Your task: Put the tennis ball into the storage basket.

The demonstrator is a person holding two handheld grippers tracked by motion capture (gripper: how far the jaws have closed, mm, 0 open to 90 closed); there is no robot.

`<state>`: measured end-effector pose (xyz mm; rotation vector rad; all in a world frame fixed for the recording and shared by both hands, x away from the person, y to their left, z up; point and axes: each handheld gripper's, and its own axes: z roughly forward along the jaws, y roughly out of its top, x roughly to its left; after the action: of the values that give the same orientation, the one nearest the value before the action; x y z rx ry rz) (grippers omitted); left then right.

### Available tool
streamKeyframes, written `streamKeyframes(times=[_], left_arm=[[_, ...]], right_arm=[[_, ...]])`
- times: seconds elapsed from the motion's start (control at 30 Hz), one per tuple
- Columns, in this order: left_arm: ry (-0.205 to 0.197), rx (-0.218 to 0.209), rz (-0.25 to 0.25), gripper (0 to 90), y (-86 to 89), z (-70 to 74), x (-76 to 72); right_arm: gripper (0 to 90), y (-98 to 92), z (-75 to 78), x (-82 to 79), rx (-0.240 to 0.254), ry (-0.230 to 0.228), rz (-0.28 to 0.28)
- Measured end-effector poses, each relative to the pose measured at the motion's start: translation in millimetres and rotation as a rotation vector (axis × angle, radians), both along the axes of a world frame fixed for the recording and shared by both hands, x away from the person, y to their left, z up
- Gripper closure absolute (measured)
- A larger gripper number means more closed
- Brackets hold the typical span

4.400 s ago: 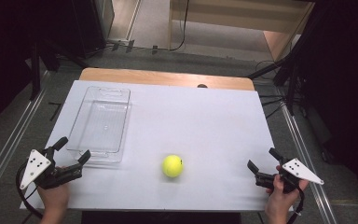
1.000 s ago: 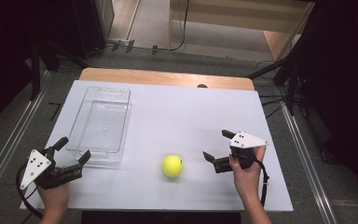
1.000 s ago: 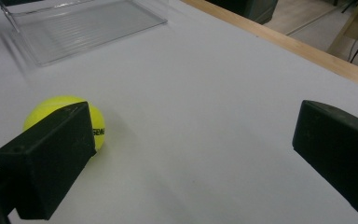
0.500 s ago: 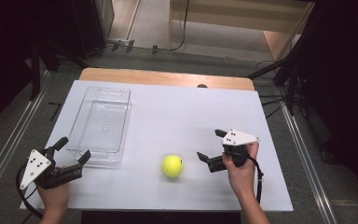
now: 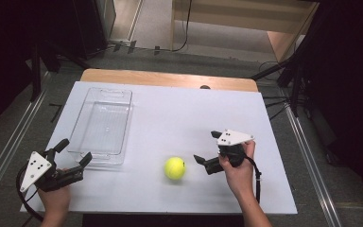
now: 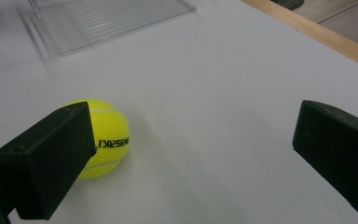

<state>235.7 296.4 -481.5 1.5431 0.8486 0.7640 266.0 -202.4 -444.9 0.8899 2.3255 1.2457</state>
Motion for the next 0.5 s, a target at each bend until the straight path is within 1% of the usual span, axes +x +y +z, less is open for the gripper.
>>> streamKeyframes(times=[0.07, 0.5], left_arm=[[0.000, 0.000, 0.000, 11.1, 0.0, 0.0, 0.0], [0.001, -0.004, 0.000, 11.1, -0.1, 0.0, 0.1]], right_arm=[[0.0, 1.8, 0.3, 0.6, -0.008, 0.000, 0.003], [0.0, 16.0, -2.3, 5.3, -0.040, 0.045, 0.060]])
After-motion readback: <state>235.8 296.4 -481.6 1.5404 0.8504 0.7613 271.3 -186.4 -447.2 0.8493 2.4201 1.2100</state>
